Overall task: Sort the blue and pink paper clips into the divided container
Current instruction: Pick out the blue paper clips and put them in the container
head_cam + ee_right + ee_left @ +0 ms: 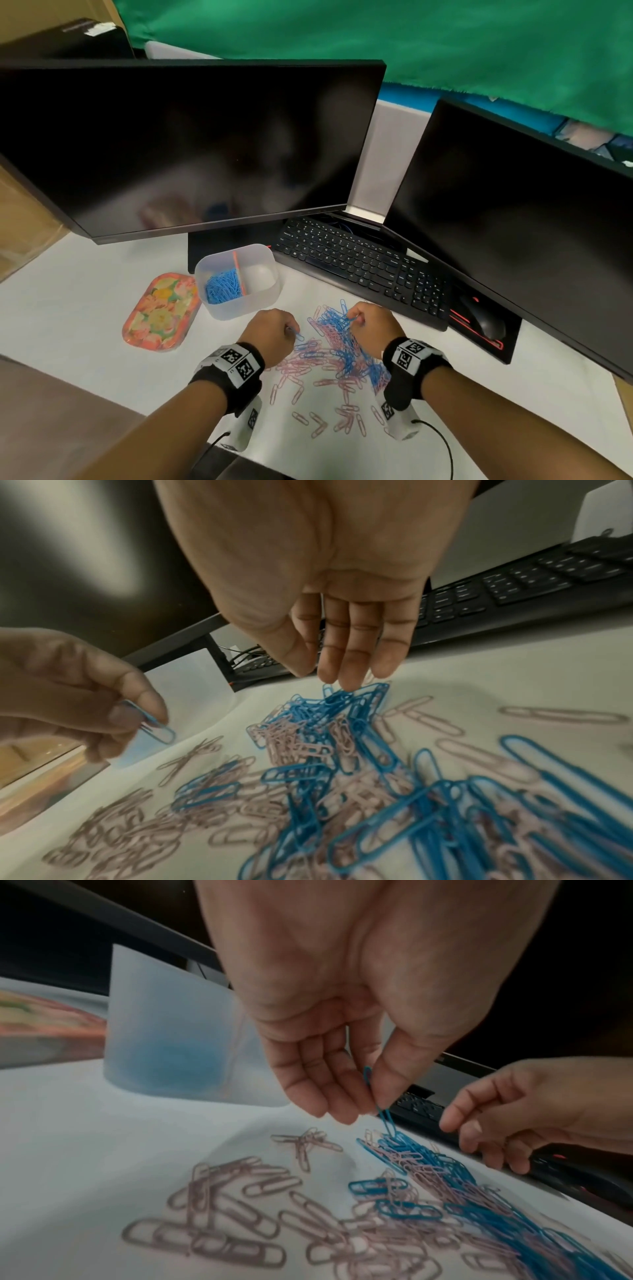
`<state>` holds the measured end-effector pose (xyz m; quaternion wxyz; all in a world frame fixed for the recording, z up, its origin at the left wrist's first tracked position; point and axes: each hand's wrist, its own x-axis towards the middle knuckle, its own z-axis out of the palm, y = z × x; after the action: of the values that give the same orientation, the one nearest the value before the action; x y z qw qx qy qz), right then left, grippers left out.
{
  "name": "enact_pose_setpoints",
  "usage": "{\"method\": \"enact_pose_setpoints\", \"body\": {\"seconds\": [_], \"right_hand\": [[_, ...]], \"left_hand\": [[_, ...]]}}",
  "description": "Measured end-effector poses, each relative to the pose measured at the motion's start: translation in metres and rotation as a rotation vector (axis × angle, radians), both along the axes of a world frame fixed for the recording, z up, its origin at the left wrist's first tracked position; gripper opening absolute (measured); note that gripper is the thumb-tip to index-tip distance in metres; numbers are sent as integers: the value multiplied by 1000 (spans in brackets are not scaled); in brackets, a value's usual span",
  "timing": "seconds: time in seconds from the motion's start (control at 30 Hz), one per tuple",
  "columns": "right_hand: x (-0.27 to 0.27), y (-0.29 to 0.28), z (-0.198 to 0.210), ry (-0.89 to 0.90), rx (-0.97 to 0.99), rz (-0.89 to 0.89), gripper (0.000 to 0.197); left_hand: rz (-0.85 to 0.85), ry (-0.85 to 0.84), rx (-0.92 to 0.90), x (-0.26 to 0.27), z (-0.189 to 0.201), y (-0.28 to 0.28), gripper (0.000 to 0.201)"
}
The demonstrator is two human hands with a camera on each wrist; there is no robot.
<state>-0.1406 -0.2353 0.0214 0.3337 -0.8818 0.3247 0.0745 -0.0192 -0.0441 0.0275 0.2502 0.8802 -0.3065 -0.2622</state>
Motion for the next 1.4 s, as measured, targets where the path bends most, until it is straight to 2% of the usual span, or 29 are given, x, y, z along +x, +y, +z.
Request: {"method": "enact_pose_setpoints", "body": {"seconds": [0.13,0.2,0.33,0.43,0.5,0.63,0.77,0.93,1.1,1.27,1.4], "right_hand": [[-2,-7,-3,19,9,-26,17],[-1,-7,-5,19,21,-27,18],[4,-1,-6,7,63,-16,21],[5,12,-3,5,43,89,19],[6,26,-2,2,55,217,19],[7,53,-11,-51,-32,410,13],[8,64,-21,-67,-88,454,13],[11,63,-26,-20,-63,415,22],[7,57,-28,37,-38,441,23],[4,57,-26,-8,-76,424,21],[3,59,-25,-41,-93,395,26]], "left_hand": [[117,66,-63,5,-2,2,8],[204,138,-101,8,-6,6,16],[344,331,-263,11,-12,12,19],[411,418,-344,7,-12,10,32],[451,494,-400,5,-13,6,33],[383,498,-302,2,-12,-7,23],[367,588,-215,3,-13,-16,22],[235,484,-196,6,-14,-14,27],[307,477,-168,10,-20,-13,24],[176,195,16,7,-30,-15,10],[18,44,155,0,-35,-18,9]]}}
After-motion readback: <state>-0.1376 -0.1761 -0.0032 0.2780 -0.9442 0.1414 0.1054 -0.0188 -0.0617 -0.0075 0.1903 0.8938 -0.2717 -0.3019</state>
